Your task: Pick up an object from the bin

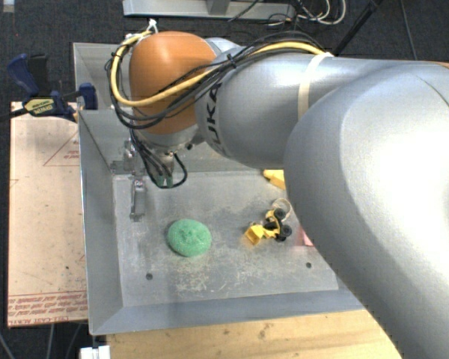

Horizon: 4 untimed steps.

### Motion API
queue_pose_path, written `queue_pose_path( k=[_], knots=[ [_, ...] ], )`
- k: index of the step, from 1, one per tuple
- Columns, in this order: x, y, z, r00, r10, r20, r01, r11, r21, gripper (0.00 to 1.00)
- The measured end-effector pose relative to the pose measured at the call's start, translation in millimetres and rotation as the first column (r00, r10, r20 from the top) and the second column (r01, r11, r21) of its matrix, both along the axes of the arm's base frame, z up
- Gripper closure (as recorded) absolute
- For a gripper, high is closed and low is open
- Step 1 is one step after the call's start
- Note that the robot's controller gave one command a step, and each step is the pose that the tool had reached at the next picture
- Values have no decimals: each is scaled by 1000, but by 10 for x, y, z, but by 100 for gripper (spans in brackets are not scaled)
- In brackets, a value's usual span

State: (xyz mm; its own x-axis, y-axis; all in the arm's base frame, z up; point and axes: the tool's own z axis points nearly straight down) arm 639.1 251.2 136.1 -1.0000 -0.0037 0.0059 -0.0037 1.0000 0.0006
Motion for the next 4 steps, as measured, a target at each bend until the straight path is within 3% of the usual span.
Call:
queue_pose_path(
  k=[1,2,3,4],
  knots=[
    [19,-9,55,1000,-3,7,3,1000,1,0],
    [-283,-313,-317,1000,-21,9,21,1000,3,0],
    [-705,-487,-501,996,84,6,-84,996,0,0],
    [-1271,-717,-619,982,190,7,-190,982,1,0]
  ],
)
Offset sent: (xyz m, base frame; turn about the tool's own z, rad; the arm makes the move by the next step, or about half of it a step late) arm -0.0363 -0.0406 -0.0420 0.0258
